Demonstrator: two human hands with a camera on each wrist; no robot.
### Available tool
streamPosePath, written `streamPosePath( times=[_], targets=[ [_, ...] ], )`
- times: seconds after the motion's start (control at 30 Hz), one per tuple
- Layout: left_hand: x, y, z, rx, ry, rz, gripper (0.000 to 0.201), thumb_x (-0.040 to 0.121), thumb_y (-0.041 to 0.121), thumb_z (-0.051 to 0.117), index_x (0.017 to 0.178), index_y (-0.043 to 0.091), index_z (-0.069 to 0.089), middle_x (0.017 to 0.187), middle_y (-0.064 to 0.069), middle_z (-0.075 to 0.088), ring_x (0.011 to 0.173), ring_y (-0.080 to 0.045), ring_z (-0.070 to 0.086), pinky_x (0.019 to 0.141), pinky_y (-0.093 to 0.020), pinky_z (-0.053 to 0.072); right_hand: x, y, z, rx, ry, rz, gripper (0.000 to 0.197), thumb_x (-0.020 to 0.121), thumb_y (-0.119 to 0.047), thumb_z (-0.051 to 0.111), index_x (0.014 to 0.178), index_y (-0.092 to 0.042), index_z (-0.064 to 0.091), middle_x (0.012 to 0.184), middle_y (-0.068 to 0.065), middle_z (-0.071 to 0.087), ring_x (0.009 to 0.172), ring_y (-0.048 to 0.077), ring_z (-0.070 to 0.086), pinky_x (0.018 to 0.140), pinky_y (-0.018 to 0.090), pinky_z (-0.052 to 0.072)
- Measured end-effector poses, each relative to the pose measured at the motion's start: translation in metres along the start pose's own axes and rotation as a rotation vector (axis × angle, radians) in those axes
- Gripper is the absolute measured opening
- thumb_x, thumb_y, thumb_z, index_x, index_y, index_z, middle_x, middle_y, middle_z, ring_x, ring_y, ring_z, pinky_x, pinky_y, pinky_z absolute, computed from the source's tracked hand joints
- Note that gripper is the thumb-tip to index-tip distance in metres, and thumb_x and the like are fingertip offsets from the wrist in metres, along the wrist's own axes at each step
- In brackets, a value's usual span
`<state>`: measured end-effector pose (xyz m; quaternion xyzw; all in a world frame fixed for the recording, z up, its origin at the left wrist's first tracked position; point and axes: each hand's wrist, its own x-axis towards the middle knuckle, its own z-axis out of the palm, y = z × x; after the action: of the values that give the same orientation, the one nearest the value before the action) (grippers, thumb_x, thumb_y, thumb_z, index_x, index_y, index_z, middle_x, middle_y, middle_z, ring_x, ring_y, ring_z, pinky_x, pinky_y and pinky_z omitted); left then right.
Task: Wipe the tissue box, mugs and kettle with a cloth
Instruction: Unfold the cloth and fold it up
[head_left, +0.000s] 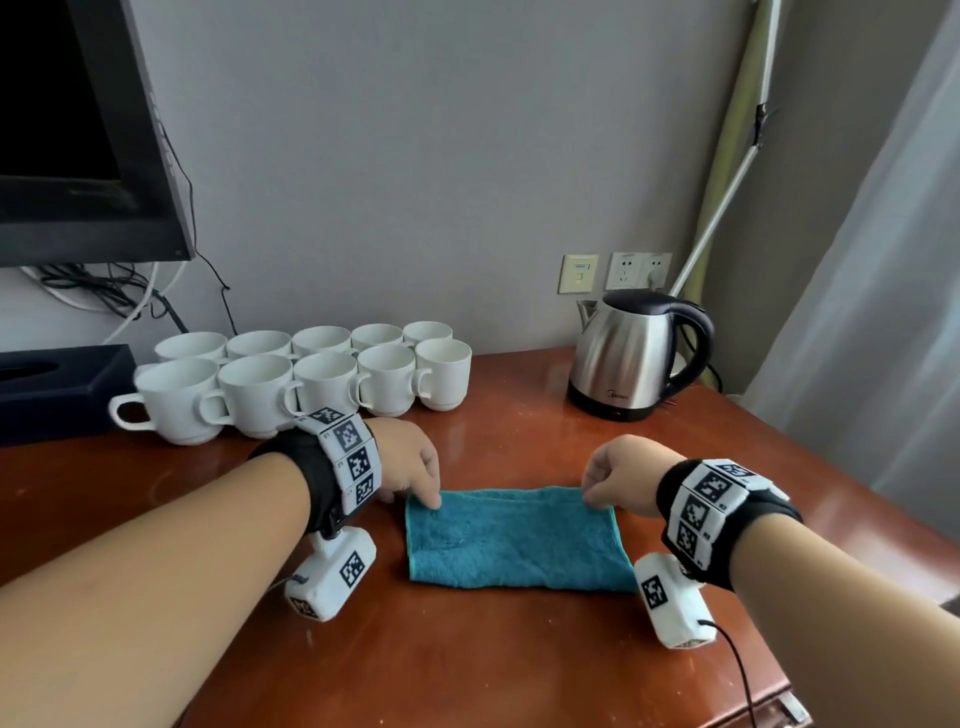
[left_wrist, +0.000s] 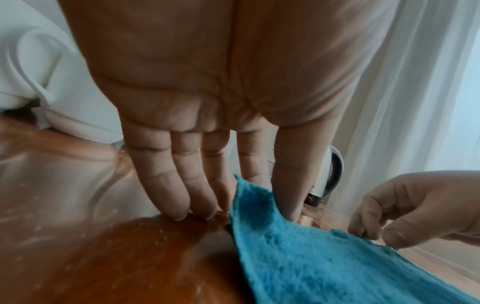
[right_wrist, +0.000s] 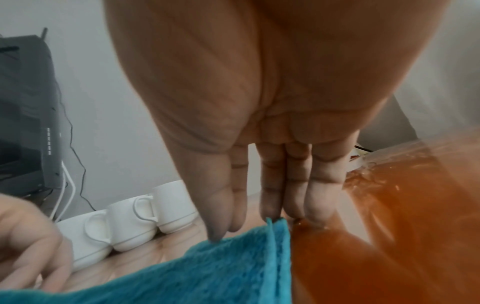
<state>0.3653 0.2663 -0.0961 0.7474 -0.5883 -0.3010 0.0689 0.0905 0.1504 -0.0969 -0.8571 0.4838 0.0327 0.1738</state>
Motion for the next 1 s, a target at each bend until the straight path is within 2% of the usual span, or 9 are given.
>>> streamPosePath(
  times=[0.17, 0.3, 0.4, 0.5, 0.6, 0.67, 0.73, 0.9, 1.0],
  targets=[
    [0.005, 0.005, 0.0, 0.186, -0.023, 0.037, 0.02, 0.08, 0.029, 0.089, 0.084, 0.028, 0.07, 0.09, 0.008, 0.07, 0.073, -0.008, 0.061, 0.064, -0.021, 0.05, 0.002, 0.002, 0.001, -0.069, -0.06, -0.029, 0.032, 0.079, -0.032, 0.087, 0.101, -0.031, 0.064, 0.098, -0.013, 0.061, 0.095, 0.013, 0.062, 0.086, 0.03, 0.056],
    [0.006, 0.007, 0.006, 0.27, -0.046, 0.057, 0.023, 0.081, 0.033, 0.087, 0.097, 0.027, 0.072, 0.097, 0.009, 0.068, 0.08, -0.006, 0.058, 0.073, -0.022, 0.047, -0.002, 0.002, 0.002, -0.13, -0.07, -0.05, 0.019, 0.083, -0.034, 0.084, 0.091, -0.03, 0.067, 0.102, -0.007, 0.068, 0.091, 0.013, 0.063, 0.079, 0.027, 0.053],
    [0.005, 0.008, 0.009, 0.188, -0.116, 0.069, 0.019, 0.081, 0.033, 0.088, 0.087, 0.03, 0.071, 0.088, 0.01, 0.067, 0.071, -0.004, 0.058, 0.072, -0.022, 0.051, -0.005, 0.004, 0.001, -0.125, -0.076, -0.067, 0.013, 0.084, -0.032, 0.082, 0.085, -0.029, 0.069, 0.1, -0.006, 0.072, 0.089, 0.012, 0.064, 0.074, 0.026, 0.052],
    [0.001, 0.011, 0.008, 0.109, -0.152, 0.061, 0.015, 0.082, 0.03, 0.088, 0.083, 0.031, 0.074, 0.082, 0.01, 0.068, 0.068, -0.003, 0.061, 0.069, -0.02, 0.055, -0.006, 0.007, 0.001, -0.113, -0.056, -0.067, 0.01, 0.086, -0.03, 0.08, 0.087, -0.029, 0.07, 0.098, -0.006, 0.071, 0.091, 0.014, 0.066, 0.078, 0.029, 0.056],
    [-0.003, 0.014, 0.008, 0.1, -0.162, 0.053, 0.011, 0.083, 0.031, 0.087, 0.085, 0.029, 0.077, 0.083, 0.009, 0.068, 0.075, -0.008, 0.062, 0.072, -0.023, 0.058, -0.008, 0.009, 0.0, -0.118, -0.04, -0.09, 0.005, 0.091, -0.027, 0.074, 0.09, -0.029, 0.069, 0.093, -0.009, 0.068, 0.093, 0.015, 0.066, 0.083, 0.031, 0.057],
    [-0.005, 0.017, 0.009, 0.108, -0.158, 0.048, 0.009, 0.084, 0.031, 0.086, 0.085, 0.028, 0.077, 0.082, 0.01, 0.068, 0.076, -0.007, 0.063, 0.071, -0.024, 0.059, -0.011, 0.009, -0.001, -0.121, -0.022, -0.1, 0.003, 0.095, -0.026, 0.069, 0.097, -0.024, 0.07, 0.099, -0.006, 0.068, 0.098, 0.017, 0.066, 0.085, 0.032, 0.056],
    [-0.006, 0.019, 0.01, 0.126, -0.141, 0.037, 0.011, 0.086, 0.031, 0.084, 0.08, 0.027, 0.076, 0.076, 0.011, 0.067, 0.068, -0.006, 0.061, 0.069, -0.023, 0.057, -0.014, 0.009, -0.001, -0.117, 0.003, -0.1, 0.01, 0.099, -0.026, 0.063, 0.103, -0.02, 0.07, 0.105, -0.003, 0.069, 0.1, 0.018, 0.065, 0.083, 0.031, 0.053],
    [-0.01, 0.024, 0.01, 0.133, -0.123, 0.037, 0.015, 0.087, 0.032, 0.082, 0.076, 0.027, 0.073, 0.067, 0.011, 0.066, 0.059, -0.006, 0.061, 0.066, -0.021, 0.054, -0.016, 0.014, -0.004, -0.026, 0.043, -0.103, 0.006, 0.099, -0.024, 0.061, 0.097, -0.019, 0.064, 0.087, -0.007, 0.064, 0.076, 0.012, 0.062, 0.075, 0.032, 0.056],
    [-0.019, 0.031, 0.003, 0.064, -0.032, 0.082, 0.015, 0.088, 0.027, 0.08, 0.075, 0.024, 0.072, 0.067, 0.011, 0.065, 0.052, 0.0, 0.058, 0.059, -0.018, 0.049, -0.02, 0.017, -0.009, 0.126, 0.041, -0.08, 0.007, 0.097, -0.021, 0.06, 0.097, -0.016, 0.065, 0.09, 0.001, 0.073, 0.071, 0.017, 0.074, 0.077, 0.036, 0.064]
  ],
)
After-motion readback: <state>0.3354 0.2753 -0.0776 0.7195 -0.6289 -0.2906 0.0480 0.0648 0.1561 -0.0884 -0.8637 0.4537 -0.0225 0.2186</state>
